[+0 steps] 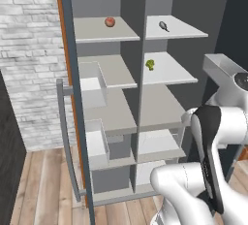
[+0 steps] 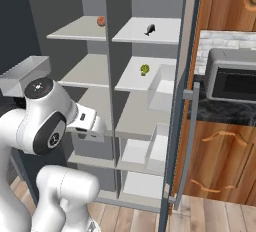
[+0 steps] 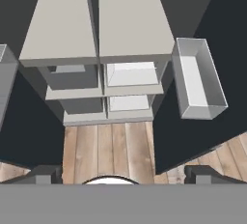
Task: Pick up the frozen fish from the freezer, place it on any shelf in the fridge, and close the fridge and freezer doors when done.
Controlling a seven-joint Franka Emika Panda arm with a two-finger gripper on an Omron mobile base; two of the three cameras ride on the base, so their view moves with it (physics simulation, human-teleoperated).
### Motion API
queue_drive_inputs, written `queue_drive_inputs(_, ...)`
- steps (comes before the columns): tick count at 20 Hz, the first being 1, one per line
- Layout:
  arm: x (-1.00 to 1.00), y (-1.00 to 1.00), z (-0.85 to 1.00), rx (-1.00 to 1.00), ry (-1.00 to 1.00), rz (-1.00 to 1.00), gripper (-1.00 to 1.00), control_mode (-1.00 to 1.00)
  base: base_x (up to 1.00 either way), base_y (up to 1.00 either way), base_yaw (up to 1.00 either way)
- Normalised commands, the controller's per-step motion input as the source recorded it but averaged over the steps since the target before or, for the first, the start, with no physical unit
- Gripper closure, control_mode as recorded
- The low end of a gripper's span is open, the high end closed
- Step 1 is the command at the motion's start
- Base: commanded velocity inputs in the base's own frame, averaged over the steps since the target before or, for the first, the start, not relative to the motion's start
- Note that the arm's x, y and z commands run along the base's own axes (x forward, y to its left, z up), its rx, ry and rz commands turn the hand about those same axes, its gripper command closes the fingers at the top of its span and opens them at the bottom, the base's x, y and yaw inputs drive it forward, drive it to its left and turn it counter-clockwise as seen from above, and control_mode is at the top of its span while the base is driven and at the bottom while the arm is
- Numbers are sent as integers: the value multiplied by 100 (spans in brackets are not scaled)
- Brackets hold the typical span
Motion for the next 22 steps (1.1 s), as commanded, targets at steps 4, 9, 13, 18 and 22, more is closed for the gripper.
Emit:
queue_drive_inputs(4, -100, 86, 0, 0, -15, 4, -100, -100, 0, 0, 0)
queue_drive_inputs(9, -95, 100, 1, 0, -29, 1, -100, -100, 0, 0, 0)
queue_drive_inputs(13, -71, 100, 2, 0, -33, 0, -100, -100, 0, 0, 0)
queue_drive_inputs(18, -39, 100, 0, 0, -30, 0, -100, -100, 0, 0, 0)
queue_drive_inputs(22, 0, 100, 0, 0, -32, -1, -100, -100, 0, 0, 0)
